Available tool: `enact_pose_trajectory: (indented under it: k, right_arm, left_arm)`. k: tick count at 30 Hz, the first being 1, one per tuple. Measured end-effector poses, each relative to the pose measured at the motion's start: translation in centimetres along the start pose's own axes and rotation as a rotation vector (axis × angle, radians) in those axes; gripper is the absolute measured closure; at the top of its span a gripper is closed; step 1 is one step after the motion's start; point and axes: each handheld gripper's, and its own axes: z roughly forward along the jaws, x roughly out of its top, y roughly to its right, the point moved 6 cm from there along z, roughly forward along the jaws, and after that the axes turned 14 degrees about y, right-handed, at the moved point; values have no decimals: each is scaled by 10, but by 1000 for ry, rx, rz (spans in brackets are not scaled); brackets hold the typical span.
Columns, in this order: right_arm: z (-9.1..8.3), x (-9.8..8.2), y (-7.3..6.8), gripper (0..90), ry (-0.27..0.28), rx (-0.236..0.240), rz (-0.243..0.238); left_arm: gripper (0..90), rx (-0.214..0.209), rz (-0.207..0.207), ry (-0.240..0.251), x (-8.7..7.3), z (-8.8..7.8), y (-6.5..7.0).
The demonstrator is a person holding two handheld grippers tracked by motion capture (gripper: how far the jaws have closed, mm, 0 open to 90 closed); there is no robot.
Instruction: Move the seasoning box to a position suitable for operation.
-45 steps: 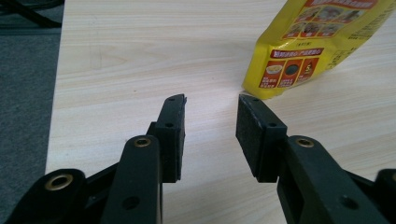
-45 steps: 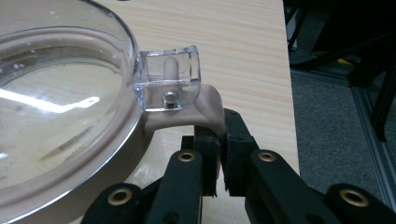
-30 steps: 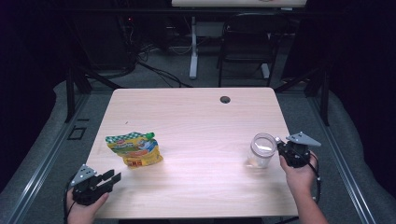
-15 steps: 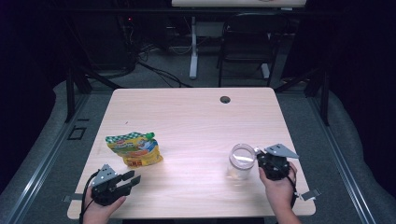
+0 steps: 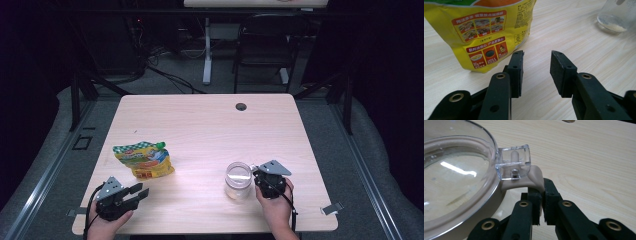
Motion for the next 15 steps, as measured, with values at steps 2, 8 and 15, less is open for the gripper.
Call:
enact_pose_trajectory:
  k: [2, 8, 15]
  right_arm:
    - [1, -1, 0, 863, 9, 2, 13]
    - [3, -5, -4, 863, 3, -4, 33]
    - [5, -4, -16, 861, 13, 16, 17]
  left_arm:
    - [632, 1, 2, 1, 0, -1, 0]
    - [633, 7, 3, -5, -1, -2, 1]
    - [630, 12, 8, -1, -2, -3, 1]
